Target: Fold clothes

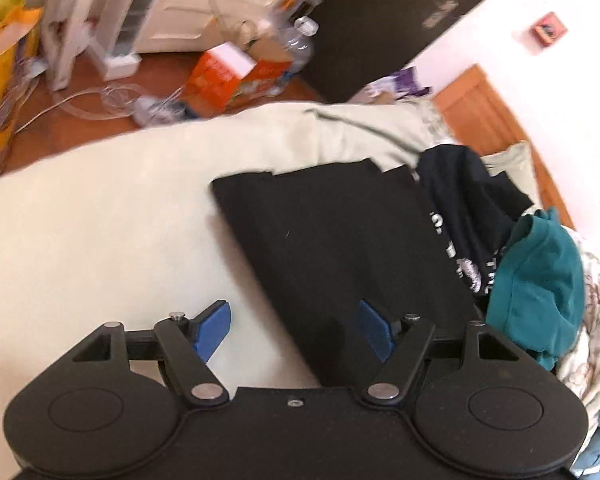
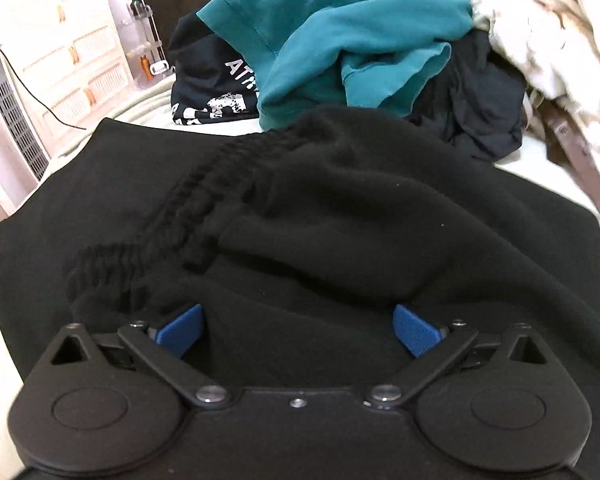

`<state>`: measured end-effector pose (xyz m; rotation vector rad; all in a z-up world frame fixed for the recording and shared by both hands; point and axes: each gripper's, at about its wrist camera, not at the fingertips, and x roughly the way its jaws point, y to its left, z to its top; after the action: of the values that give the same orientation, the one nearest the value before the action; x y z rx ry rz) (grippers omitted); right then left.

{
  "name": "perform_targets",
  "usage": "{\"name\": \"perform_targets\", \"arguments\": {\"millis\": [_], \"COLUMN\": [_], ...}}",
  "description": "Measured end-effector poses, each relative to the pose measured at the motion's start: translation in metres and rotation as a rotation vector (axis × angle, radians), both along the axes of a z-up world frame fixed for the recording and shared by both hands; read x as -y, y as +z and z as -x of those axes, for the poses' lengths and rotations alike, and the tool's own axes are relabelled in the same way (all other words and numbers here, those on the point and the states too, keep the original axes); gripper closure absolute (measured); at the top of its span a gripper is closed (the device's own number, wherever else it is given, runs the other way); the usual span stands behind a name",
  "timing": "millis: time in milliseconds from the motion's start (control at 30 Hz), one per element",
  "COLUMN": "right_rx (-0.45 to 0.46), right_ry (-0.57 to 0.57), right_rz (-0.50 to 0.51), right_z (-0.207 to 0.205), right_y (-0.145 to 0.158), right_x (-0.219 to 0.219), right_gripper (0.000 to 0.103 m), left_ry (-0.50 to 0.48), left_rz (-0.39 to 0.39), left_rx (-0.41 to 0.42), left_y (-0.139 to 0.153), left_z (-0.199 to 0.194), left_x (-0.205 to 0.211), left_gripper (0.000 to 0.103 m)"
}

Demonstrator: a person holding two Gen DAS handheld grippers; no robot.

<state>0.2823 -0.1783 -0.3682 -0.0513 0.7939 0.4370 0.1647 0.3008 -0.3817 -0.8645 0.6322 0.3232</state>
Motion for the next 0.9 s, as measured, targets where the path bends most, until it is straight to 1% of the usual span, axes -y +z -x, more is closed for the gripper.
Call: {"name": "perform_targets", "arguments": {"millis": [33,133,200,367,467,533,600,633,667,700,733,767,900], "right_rx": [0.003,-0.019,-0.027,-0.044,-0.04,-0.039,-0.04,-0.038,-0.037,-0.037,-0.038,-0.039,-0.031], "right_ry": [0.014,0.064,0.077,0.124,0.142,0.149,0.164,0.174,0.184,0.193,0.194,0.194,0.189], "right_rz": [0.001,-0.019,-0.021,-0.028,-0.03,-0.03,-0.033,-0.031,-0.029,-0.027,-0.029,-0.031,-0.039], "right_z": [0.0,-0.004,-0.006,-0.01,-0.01,-0.011,-0.012,-0.012,-0.013,-0.013,-0.014,-0.014,-0.012], "right_y": [-0.001,-0.002,-0.003,-0.003,-0.005,-0.006,-0.006,-0.006,-0.006,-0.007,-0.007,-0.007,-0.008], "right_x": [0.0,0.005,0.006,0.008,0.009,0.009,0.01,0.011,0.011,0.012,0.012,0.012,0.012], "right_gripper": [0.001,0.001,0.001,0.001,0.001,0.001,0.001,0.001,0.001,0.001,0.001,0.001,0.001], "left_ry": [-0.028,-0.067,-0.093,-0.118,-0.121,-0.107,-0.09,-0.07,-0.065,-0.072,-0.098,-0.14,-0.162], "left_rz": [0.014,0.016,0.016,0.044,0.029,0.053,0.094,0.13,0.161,0.165,0.138,0.085,0.036], "left_rx": [0.011,0.025,0.028,0.038,0.041,0.063,0.088,0.11,0.133,0.138,0.114,0.045,0.027], "left_y": [-0.005,-0.007,-0.007,-0.01,-0.013,-0.015,-0.018,-0.02,-0.022,-0.023,-0.024,-0.023,-0.013], "left_z": [-0.008,-0.02,-0.028,-0.046,-0.057,-0.063,-0.066,-0.066,-0.067,-0.07,-0.075,-0.085,-0.094], "left_x": [-0.005,-0.01,-0.016,-0.022,-0.02,-0.023,-0.026,-0.029,-0.031,-0.031,-0.028,-0.023,-0.015], "left_gripper": [0.028,0.028,0.028,0.03,0.032,0.035,0.036,0.037,0.046,0.057,0.09,0.091,0.092]}}
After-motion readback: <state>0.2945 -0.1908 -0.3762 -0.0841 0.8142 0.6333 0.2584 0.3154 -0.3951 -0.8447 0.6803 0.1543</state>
